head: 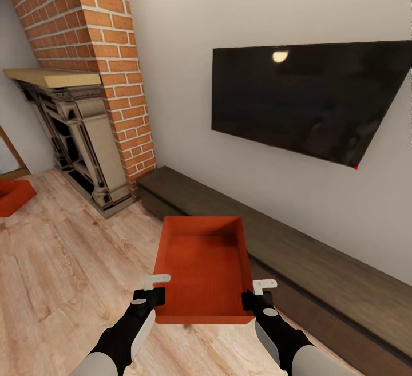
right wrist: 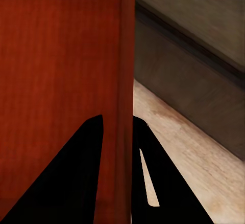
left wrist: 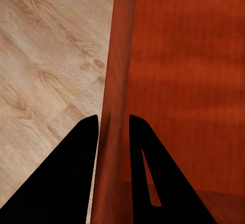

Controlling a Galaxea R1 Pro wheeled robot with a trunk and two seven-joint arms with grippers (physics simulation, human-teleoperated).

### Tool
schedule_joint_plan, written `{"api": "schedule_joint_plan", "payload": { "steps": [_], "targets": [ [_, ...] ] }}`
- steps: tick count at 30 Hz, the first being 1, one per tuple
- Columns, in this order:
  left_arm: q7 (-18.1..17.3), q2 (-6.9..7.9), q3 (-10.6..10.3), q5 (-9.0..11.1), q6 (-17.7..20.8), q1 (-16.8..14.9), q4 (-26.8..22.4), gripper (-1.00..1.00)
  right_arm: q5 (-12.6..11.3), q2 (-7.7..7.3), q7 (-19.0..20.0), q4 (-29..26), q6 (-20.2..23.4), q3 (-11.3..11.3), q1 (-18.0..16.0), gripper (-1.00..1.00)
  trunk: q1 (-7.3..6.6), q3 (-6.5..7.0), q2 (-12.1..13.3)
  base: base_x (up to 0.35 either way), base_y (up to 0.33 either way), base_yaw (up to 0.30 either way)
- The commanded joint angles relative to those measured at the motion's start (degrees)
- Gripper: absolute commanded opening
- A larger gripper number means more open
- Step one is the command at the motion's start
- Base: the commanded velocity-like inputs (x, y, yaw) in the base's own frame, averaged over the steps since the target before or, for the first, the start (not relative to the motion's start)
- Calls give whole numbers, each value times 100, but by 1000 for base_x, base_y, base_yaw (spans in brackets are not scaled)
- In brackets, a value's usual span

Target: Move the two storage containers from the living room to the garage. In the garage, place one container on the floor and stack the other container on top of it (either order is fine).

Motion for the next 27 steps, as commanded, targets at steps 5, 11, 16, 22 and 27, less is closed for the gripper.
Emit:
{"api": "schedule_joint_plan", "payload": {
  "steps": [5,11,16,22,27],
  "targets": [
    [216,7,-32,-44,47,1,-2,-100,-60,-3,-20,-13,-21,-7,-9,-100,1,40,-5,0,0,0],
    [217,7,-34,-44,47,1,-19,-100,-60,1,-20,-15,-21,-2,-9,-100,1,95,-5,0,0,0],
    [216,7,-35,-44,47,1,-16,-100,-60,2,-20,-14,-21,-1,-9,-100,1,141,-5,0,0,0],
    [216,7,-32,-44,47,1,-7,-100,-60,2,-20,-15,-21,-5,-9,-100,1,195,-5,0,0,0],
    [216,7,-32,-44,47,1,13,-100,-60,2,-20,-13,-21,-1,-9,-100,1,241,-5,0,0,0]
  ]
}}
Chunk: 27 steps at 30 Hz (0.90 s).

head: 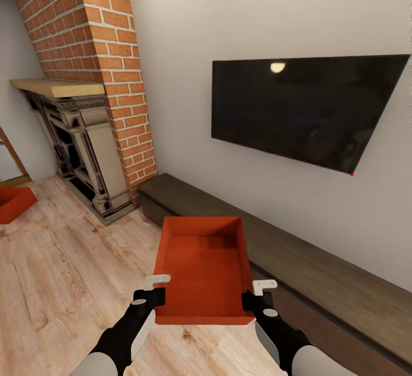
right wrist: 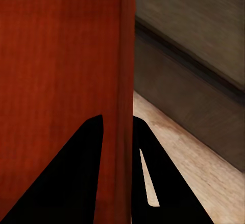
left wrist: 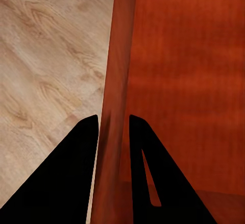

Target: Move the two storage containers from the living room to the garage. In the garage, place one container on the floor and stack the other container on top of it (either order is fine).

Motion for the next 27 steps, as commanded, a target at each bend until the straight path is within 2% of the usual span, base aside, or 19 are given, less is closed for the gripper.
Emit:
{"api": "schedule_joint_plan", "payload": {
  "steps": [1,27],
  "targets": [
    [226,8,-38,-36,47,1,-2,-100,-54,1,-22,-38,-17,-7,-9,-100,1,3,-5,0,0,0],
    [226,16,-40,-36,47,1,-2,-100,-54,1,-17,-36,-17,-10,-9,-100,1,241,-5,0,0,0]
  ]
}}
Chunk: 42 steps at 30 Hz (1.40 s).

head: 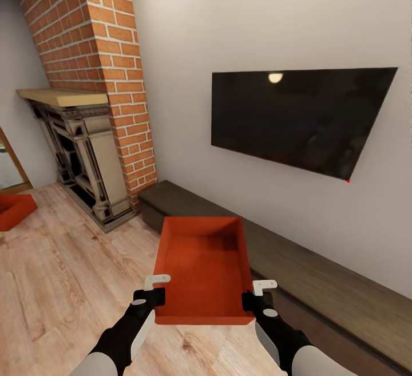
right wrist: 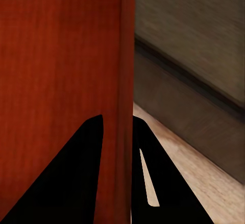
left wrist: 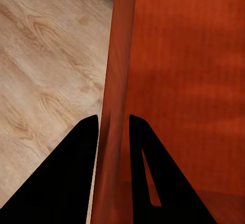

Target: Move the two storage containers from the living room to the garage. In the garage, place one container on the floor and stack the other container on top of it (either order is fine).

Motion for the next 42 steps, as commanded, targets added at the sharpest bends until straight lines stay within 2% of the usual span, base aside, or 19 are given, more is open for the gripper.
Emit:
{"api": "schedule_joint_plan", "payload": {
  "steps": [1,42],
  "targets": [
    [246,10,-45,-28,47,2,-6,-100,-51,-1,-21,-40,-16,-6,-10,-100,1,2,-5,0,0,0],
    [246,11,-42,-28,47,2,-15,-100,-51,-5,-19,-34,-16,-3,-10,-100,1,377,-5,0,0,0]
  ]
}}
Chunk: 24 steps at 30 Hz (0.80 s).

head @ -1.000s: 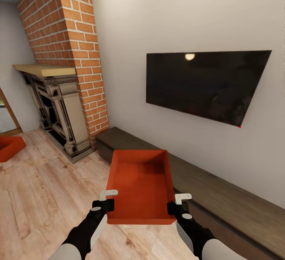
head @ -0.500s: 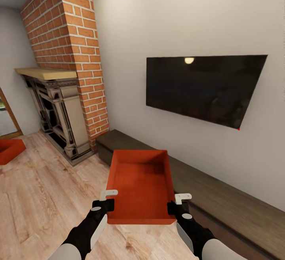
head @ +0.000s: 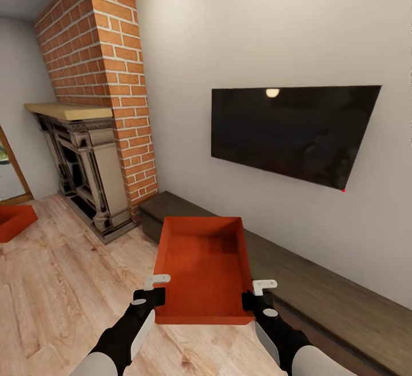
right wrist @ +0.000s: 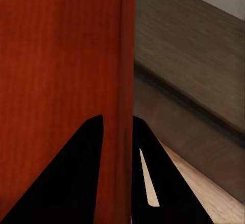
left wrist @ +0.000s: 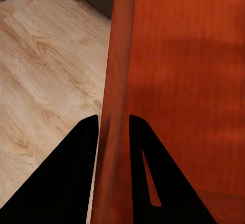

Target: Move the two storage containers from the living room to the garage. In the garage, place one container on the floor and stack the other container on top of it (either order is fine).

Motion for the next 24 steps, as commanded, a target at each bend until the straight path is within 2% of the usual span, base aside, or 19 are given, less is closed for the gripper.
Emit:
{"api": "schedule_joint_plan", "payload": {
  "steps": [1,24],
  "targets": [
    [248,12,-45,-25,47,1,-6,-100,-43,-3,-22,-21,-16,-5,-11,-100,1,2,-6,0,0,0],
    [248,3,-46,-25,47,1,-15,-100,-43,-6,-22,-21,-16,-5,-11,-100,1,212,-6,0,0,0]
  ]
}}
